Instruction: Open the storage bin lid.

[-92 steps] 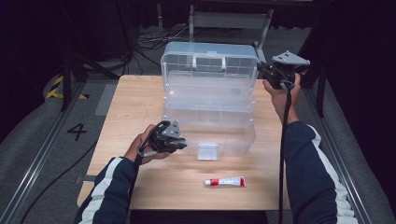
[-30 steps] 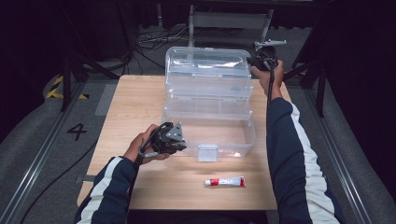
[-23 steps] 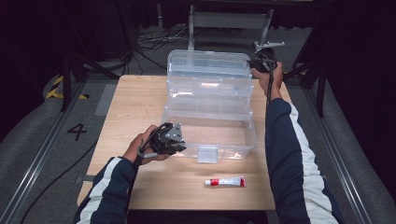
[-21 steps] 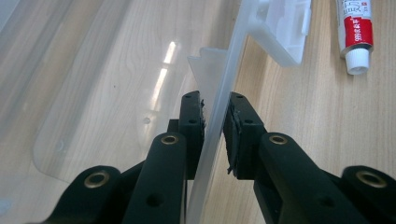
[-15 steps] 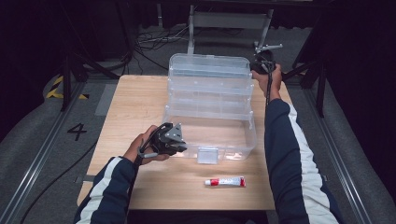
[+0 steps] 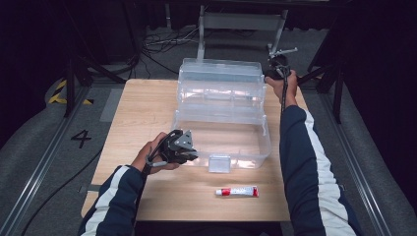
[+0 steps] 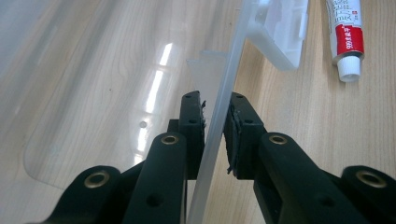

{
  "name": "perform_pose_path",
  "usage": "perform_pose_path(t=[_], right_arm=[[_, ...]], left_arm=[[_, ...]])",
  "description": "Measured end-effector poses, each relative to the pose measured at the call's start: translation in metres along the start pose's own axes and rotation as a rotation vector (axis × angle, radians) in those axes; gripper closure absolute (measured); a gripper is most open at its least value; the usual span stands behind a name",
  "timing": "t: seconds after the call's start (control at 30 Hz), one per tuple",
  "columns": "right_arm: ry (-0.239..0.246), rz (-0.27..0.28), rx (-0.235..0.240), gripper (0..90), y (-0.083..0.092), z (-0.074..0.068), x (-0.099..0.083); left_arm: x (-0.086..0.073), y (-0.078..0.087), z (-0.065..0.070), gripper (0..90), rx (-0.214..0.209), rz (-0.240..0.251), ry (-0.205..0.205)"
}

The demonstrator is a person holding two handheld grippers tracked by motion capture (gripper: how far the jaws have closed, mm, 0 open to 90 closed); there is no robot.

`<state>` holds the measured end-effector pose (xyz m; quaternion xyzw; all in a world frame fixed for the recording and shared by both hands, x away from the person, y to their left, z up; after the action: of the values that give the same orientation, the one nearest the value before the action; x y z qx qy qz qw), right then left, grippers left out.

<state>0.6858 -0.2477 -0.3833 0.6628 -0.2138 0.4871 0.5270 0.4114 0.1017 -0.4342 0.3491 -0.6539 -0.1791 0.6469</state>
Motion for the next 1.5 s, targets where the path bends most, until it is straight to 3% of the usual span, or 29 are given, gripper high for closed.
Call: perform_pose_path(t=[0.23, 0.37, 0.67, 1.03, 1.27, 1.33, 1.5], right_arm=[[0.011, 0.027, -0.002, 86.7, 0.011, 0.000, 0.004], [0.035, 0.038, 0.007, 86.1, 0.021, -0.004, 0.006], [0.102, 0.069, 0.034, 86.9, 0.053, -0.017, 0.009], [0.157, 0.117, 0.114, 86.6, 0.099, -0.036, -0.001], [0.192, 0.128, 0.135, 86.1, 0.127, -0.044, -0.009], [0.202, 0.149, 0.163, 86.3, 0.142, -0.049, -0.012], [0.231, 0.157, 0.196, 86.4, 0.160, -0.057, -0.024]], left_arm=[[0.002, -0.002, 0.001, 78.6, 0.005, -0.001, -0.001], [0.003, -0.003, 0.001, 78.5, 0.008, 0.000, 0.017], [0.004, -0.004, 0.002, 78.6, 0.010, -0.004, 0.009], [0.005, -0.005, 0.003, 77.8, 0.025, -0.013, 0.012], [0.006, -0.006, 0.005, 77.5, 0.034, -0.021, 0.005], [0.006, -0.006, 0.005, 77.5, 0.036, -0.020, 0.004], [0.006, -0.006, 0.005, 77.4, 0.038, -0.021, 0.003]])
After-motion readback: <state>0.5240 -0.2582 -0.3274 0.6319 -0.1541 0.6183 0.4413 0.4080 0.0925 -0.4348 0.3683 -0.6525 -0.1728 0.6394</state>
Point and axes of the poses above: each handheld gripper's, and its own axes: y roughly backward along the jaws, x roughly out of its top, z roughly to its right, the point moved 3 cm from there along -y, roughly forward along the jaws, and after that the axes turned 10 degrees about z, right-handed, at the moved point
